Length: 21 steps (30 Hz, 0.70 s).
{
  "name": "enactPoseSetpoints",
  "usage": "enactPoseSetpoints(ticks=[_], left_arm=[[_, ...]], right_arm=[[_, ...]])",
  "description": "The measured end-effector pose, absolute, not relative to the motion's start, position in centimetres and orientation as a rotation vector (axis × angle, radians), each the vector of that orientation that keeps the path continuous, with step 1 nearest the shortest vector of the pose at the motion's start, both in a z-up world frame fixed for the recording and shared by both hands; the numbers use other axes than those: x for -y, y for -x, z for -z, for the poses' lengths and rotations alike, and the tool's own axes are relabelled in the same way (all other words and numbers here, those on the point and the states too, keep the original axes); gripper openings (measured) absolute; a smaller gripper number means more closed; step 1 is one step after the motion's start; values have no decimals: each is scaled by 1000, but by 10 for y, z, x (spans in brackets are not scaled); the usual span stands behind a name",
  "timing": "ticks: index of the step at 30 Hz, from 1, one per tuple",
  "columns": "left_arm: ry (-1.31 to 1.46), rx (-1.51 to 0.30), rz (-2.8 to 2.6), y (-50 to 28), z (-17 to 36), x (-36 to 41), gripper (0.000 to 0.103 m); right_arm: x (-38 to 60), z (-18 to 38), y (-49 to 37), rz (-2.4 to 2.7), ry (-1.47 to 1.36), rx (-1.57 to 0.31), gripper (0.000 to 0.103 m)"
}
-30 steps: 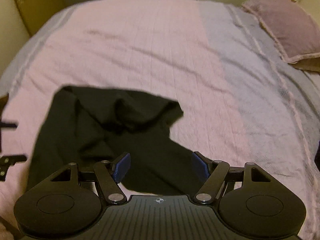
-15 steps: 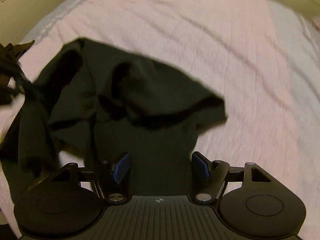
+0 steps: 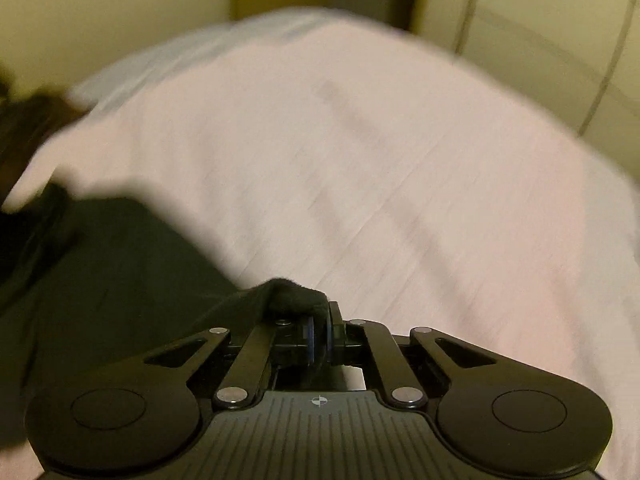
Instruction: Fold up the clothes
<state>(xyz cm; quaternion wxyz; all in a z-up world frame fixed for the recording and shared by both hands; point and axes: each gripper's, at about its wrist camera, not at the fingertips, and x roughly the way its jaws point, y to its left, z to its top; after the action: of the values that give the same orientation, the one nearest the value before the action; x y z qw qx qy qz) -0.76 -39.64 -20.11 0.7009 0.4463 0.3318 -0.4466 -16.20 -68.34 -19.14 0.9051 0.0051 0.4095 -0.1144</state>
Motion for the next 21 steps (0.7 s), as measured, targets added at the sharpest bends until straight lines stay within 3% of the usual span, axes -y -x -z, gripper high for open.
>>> enactPoseSetpoints(ticks=[2, 4, 6, 8, 15, 16, 19, 21], left_arm=[[-991, -688, 1098, 23, 195, 407, 67], [-994, -636, 1199, 39, 192, 418, 67], [-1043, -621, 1247, 48, 207, 431, 67], [-1082, -620, 1273, 52, 223, 441, 67], [-1023, -765, 1060, 13, 234, 379, 67], [-1005, -802, 1003, 5, 233, 363, 67], [-969, -911, 869, -8, 236, 322, 71], [-996, -847, 951, 1, 241, 339, 71]], right_arm=[[707, 170, 147, 280, -30, -776, 4], [721, 156, 141, 289, -78, -718, 4], [726, 152, 142, 298, -131, -696, 11], [721, 153, 149, 332, -147, -721, 50], [673, 198, 202, 360, -183, -866, 55], [664, 203, 204, 346, -176, -880, 57], [629, 218, 182, 215, -84, -906, 80], [606, 232, 162, 133, 5, -945, 81]])
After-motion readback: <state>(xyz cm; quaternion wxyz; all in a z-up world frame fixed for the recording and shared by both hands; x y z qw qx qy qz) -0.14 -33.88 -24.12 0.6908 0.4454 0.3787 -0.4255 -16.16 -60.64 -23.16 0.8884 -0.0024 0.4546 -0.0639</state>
